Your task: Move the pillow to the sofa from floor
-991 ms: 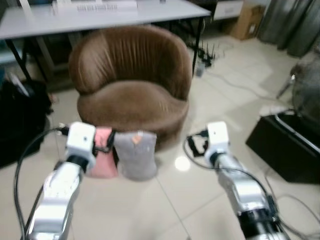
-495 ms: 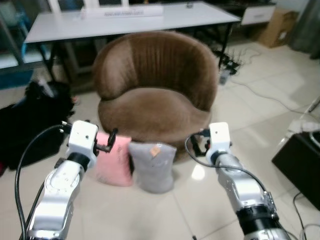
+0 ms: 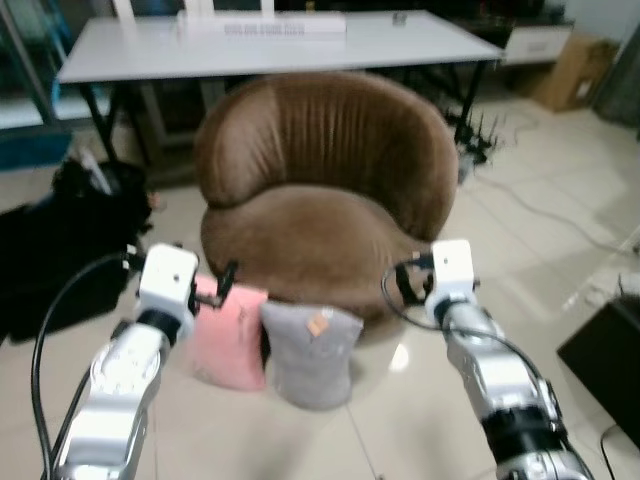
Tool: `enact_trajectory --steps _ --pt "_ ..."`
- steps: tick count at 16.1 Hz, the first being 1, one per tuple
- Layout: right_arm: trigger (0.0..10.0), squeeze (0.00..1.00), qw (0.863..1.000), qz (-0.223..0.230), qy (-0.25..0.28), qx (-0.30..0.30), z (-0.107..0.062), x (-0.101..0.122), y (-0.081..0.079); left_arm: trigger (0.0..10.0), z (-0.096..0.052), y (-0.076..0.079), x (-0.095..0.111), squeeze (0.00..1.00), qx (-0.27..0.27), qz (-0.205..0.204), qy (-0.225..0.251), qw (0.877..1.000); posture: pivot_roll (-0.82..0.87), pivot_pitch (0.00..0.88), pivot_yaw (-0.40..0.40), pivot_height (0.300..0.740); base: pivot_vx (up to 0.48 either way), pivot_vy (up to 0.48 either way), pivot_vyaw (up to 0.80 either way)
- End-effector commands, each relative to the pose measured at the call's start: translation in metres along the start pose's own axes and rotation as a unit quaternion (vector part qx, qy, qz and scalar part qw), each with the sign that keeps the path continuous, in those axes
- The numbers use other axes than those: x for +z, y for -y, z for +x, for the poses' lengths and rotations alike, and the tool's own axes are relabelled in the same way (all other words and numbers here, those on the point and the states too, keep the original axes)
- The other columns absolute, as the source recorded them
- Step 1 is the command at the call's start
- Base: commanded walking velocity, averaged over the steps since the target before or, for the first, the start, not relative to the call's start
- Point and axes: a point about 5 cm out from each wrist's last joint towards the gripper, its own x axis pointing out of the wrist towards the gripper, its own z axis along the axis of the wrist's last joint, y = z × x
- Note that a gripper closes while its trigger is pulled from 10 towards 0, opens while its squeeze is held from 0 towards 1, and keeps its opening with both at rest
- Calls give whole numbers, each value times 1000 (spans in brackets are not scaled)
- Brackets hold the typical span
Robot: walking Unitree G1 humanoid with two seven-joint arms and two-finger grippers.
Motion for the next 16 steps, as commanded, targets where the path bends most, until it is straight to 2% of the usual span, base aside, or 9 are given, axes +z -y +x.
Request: enact_trajectory --steps 1,8,11,12,14,16 --pt "10000 0 1000 2 1 -14 -1 0 10 10000 3 6 3 0 -11 2 5 1000 85 0 -24 740 405 0 0" --pt "10000 0 1000 -7 9 16 0 2 3 10000 4 9 4 0 -9 1 9 1000 94 0 -37 740 405 0 0" --pt "10000 0 999 -23 5 32 0 1 0 10000 3 8 4 0 -8 0 9 1000 94 0 -37 740 405 0 800" --pt "10000 0 999 -20 5 29 1 1 0 10000 3 8 4 0 -9 1 9 1000 94 0 -37 740 409 0 800" --pt "10000 0 1000 3 0 0 2 0 6 10000 4 9 3 0 -12 1 8 1000 94 0 -37 740 407 0 0" --pt "10000 0 1000 -3 2 -2 0 -1 9 10000 4 11 3 0 -18 2 7 1000 88 0 -35 740 409 0 0"
